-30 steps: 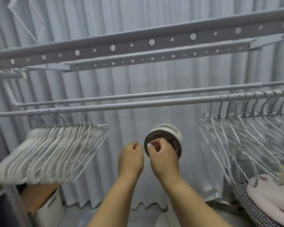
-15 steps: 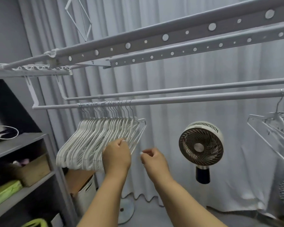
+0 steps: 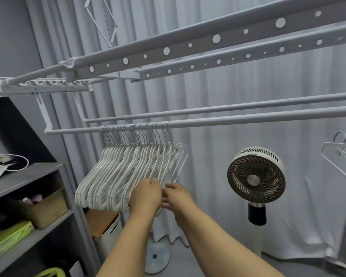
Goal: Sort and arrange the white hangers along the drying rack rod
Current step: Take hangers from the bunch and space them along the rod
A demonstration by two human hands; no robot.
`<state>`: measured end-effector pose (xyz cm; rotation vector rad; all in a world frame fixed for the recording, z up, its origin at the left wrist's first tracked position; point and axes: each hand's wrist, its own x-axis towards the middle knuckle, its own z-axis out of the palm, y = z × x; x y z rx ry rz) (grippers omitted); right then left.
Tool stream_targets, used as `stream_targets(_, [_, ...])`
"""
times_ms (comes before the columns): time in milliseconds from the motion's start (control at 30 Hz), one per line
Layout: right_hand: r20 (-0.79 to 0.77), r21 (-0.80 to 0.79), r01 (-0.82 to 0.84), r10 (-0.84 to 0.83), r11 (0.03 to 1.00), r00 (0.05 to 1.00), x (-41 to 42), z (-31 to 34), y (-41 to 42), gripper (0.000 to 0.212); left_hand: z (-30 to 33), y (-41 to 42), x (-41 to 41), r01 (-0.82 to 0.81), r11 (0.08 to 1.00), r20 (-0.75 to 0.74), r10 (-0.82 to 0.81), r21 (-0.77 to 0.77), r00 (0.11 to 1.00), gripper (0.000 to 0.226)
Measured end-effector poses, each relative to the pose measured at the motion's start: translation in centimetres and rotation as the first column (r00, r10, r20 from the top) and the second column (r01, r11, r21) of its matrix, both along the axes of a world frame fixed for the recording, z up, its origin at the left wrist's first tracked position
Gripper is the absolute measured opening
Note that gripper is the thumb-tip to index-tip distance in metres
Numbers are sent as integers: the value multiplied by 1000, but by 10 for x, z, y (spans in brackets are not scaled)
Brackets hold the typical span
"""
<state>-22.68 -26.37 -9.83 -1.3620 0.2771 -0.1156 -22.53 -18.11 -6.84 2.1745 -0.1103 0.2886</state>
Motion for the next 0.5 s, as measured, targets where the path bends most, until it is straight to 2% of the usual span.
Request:
stream_targets(133, [19, 21, -13, 12, 1000, 1000, -1, 5, 1, 45, 3, -3, 4, 55, 996, -52, -59, -66, 997, 32])
stream_targets(200, [18, 18, -5, 5, 1000, 1000, -2, 6, 0, 36, 5, -4, 7, 57, 991, -91, -68, -118, 994, 32])
stream_targets(300, [14, 32, 31, -31, 999, 999, -5, 10, -3, 11, 6, -7, 7, 61, 959, -156, -108, -278, 982, 35])
stream_targets(367, [15, 45, 47, -47, 998, 999, -8, 11, -6, 15, 6, -9, 7, 92, 942, -161, -150, -322, 976, 30])
stream_targets(433, [40, 38, 69, -71, 997, 997, -12, 12, -9, 6, 5, -13, 7, 130, 928, -131, -185, -349, 974, 34])
stream_targets(500, [57, 9, 92, -93, 996, 994, -16, 12, -12, 22, 4, -14, 6, 177, 913, -97, -227, -366, 969, 43])
